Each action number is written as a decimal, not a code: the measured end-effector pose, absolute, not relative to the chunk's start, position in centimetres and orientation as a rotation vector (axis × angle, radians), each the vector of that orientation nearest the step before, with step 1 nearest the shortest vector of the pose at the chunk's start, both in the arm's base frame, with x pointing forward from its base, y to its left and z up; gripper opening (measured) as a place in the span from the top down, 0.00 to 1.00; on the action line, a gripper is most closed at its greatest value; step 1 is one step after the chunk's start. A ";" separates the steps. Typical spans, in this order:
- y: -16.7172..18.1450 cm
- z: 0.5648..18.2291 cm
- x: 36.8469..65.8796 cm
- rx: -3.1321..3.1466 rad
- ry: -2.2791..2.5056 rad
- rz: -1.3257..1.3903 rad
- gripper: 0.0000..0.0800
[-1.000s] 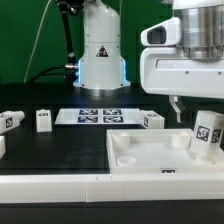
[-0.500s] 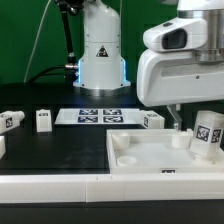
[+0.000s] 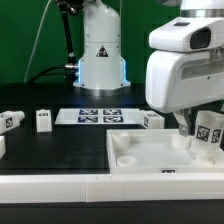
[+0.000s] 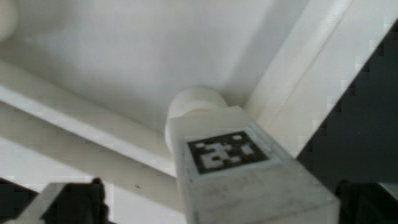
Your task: Assemble one leg
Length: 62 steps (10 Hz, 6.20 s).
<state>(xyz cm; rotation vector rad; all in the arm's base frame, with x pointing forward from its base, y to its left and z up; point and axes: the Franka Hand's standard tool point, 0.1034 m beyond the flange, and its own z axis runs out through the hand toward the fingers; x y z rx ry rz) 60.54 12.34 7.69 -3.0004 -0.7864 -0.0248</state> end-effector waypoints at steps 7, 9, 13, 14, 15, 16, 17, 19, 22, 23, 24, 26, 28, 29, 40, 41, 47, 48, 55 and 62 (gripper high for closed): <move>12.3 7.7 60.5 -3.003 -0.776 -0.025 0.64; 12.3 7.7 60.5 -3.010 -0.733 -0.024 0.64; 12.4 7.6 60.6 -3.076 0.038 -0.016 0.64; 12.3 7.6 60.7 -3.057 0.266 -0.017 0.64; 12.2 7.6 60.7 -3.033 0.437 -0.016 0.64; 12.2 7.6 60.7 -3.006 0.581 -0.016 0.64; 12.2 7.6 60.8 -2.956 0.791 -0.013 0.64; 12.2 7.6 60.8 -2.853 1.078 -0.008 0.64; 12.2 7.5 60.7 -2.763 1.279 0.015 0.64; 12.2 7.5 60.7 -2.787 1.228 0.017 0.64; 12.3 7.6 60.7 -2.842 1.110 0.038 0.44; 12.4 7.7 60.8 -2.907 0.924 0.036 0.25; 12.7 7.9 60.7 -3.006 0.569 0.033 0.19; 12.7 7.9 60.7 -3.043 0.369 0.022 0.19; 12.1 7.9 61.0 -3.014 -0.846 -0.016 0.64; 12.1 7.9 61.0 -3.015 -0.846 -0.016 0.64; 11.9 7.7 60.9 -3.077 0.233 -0.090 0.64; 11.8 7.7 60.9 -3.029 0.492 -0.100 0.64; 11.6 7.6 60.7 -2.668 1.397 -0.079 0.64; 11.8 8.0 60.8 -2.970 0.664 -0.066 0.19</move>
Offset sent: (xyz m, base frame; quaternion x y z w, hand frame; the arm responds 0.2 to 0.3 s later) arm 0.0000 0.0000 0.0000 0.0000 0.0000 0.0000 1.0000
